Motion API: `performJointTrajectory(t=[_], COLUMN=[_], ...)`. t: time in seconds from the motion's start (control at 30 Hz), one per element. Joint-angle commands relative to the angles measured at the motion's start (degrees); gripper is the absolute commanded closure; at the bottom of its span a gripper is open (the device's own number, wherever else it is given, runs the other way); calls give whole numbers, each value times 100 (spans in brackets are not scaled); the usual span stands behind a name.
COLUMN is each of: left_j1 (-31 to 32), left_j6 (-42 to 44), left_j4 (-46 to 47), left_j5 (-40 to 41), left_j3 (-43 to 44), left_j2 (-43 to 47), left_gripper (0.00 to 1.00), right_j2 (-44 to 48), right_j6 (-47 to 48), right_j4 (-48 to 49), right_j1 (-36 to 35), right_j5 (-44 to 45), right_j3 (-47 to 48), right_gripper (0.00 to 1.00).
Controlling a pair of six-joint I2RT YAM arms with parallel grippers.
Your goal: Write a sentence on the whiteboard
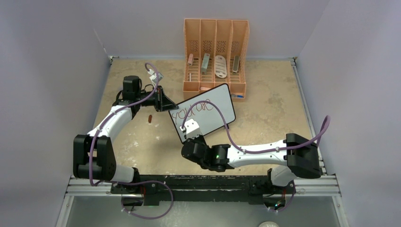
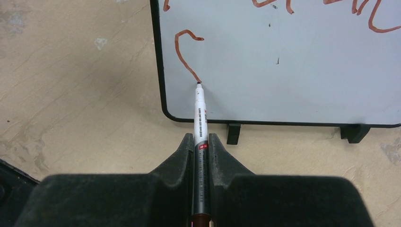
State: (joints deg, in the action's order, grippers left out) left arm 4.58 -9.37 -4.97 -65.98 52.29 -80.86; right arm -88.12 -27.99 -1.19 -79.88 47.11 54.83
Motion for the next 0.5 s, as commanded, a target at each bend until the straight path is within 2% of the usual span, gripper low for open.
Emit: performJointTrajectory(t=[0.0, 0.47], left_j1=[52, 52], left_j6=[119, 119], left_j4=[40, 43], left_j5=[-5, -8], left_j3=[175, 169], left_j2=[159, 163], left_gripper=[100, 100], right_j2=[146, -36], right_j6=[87, 258], right_j4=[93, 253], right_j1=[-6, -10], right_j5=[16, -377], right_j3=[-7, 139], right_gripper=[100, 100])
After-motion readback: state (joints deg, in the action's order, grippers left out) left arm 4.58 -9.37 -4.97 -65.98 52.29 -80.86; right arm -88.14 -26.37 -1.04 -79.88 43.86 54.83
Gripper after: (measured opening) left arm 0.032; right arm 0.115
